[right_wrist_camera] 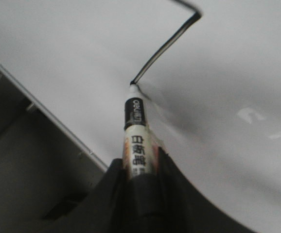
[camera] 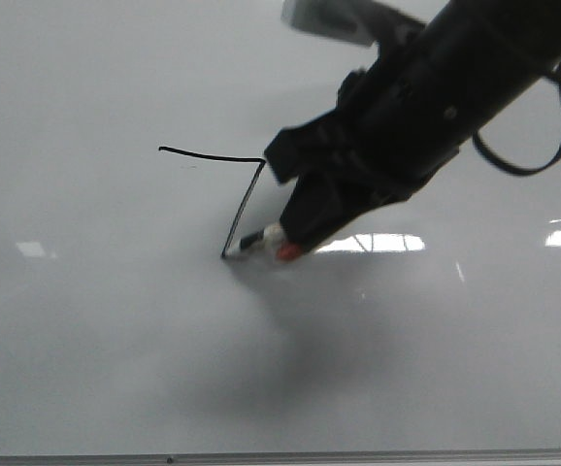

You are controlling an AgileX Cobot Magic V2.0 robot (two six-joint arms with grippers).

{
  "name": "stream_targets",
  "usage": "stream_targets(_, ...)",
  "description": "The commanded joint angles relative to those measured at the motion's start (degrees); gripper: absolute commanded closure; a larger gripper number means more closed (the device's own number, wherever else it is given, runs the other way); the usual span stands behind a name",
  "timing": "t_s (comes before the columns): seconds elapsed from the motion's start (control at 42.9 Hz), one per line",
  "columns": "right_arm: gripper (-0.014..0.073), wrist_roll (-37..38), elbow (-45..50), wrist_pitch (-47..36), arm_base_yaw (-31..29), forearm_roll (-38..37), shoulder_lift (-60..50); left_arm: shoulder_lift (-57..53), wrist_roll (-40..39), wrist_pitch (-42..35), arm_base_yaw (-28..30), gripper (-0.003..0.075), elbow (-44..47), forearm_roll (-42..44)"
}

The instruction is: Write number 7 on whiteboard

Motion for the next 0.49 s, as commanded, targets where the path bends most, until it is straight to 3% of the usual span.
stream_targets(0.0, 0.0654, 0.05, -1.06, -8.23, 1.16, 0.25, 2.54, 0.36, -0.48, -4.60, -0.36, 0.0741, -1.47, -0.55)
stream_targets(0.21, 0.0654, -0.59, -1.37, -7.40, 5.70, 0.36, 2.74, 0.36, -0.48, -4.60, -0.36, 0.0741, -1.47, -0.55)
stream_targets(0.466, 0.0654, -12.06, -1.81, 2.04, 12.53, -0.44, -11.36, 0.36, -0.48, -8.29, -0.36, 0.0741, -1.47, -0.62)
